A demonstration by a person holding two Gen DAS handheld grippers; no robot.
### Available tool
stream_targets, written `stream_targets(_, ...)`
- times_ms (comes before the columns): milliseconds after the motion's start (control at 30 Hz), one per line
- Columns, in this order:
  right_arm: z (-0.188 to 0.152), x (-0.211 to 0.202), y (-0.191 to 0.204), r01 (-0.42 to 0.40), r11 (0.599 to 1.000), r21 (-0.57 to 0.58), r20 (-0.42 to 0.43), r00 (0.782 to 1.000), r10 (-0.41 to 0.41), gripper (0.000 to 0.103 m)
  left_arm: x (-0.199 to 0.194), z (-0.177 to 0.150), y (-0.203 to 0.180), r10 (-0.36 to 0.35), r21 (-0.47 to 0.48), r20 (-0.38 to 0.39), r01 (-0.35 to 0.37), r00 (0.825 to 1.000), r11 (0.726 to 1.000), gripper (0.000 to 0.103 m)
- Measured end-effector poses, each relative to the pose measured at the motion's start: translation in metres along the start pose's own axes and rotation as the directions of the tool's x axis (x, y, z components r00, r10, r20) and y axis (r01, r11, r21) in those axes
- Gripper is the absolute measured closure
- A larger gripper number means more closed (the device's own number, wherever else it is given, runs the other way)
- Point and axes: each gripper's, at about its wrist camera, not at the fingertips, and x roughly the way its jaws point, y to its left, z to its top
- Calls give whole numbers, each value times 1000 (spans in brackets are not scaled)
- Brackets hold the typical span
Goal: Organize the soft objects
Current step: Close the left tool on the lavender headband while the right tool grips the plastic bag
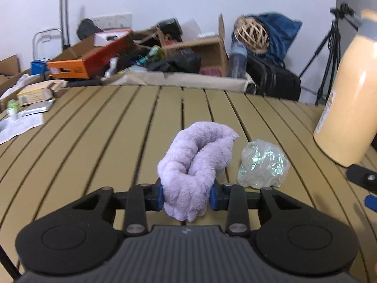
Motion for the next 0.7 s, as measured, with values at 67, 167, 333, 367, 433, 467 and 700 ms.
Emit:
stream_targets(67,-1,0,4,-7,1000,-3,-4,1000,7,0,-17,-4,8,20,-25,36,-19,999,1000,69)
stream_targets(167,-4,2,11,-18,1000,-15,-10,1000,17,0,-40,-11,20,47,-81,84,-40,995,996,69)
stream_targets(333,-10,4,28,-40,998,-50,-19,999,39,0,-59,-16,37,83,-110,118,-70,990,991,69)
stream_targets(367,-12,4,31,-44,997,-59,-22,999,42,0,-60,-16,39,91,-104,121,-79,988,991,69)
stream_targets(433,-15,6,39,-53,995,-85,-30,998,50,0,-61,-16,47,95,-106,125,-82,988,991,69)
stream_targets(467,-17,6,44,-56,993,-100,-34,998,53,0,-61,-16,51,99,-106,123,-86,988,991,69)
stream_targets(700,-26,9,73,-76,981,-177,-39,997,70,0,-60,-18,87,105,-147,101,-89,989,985,69)
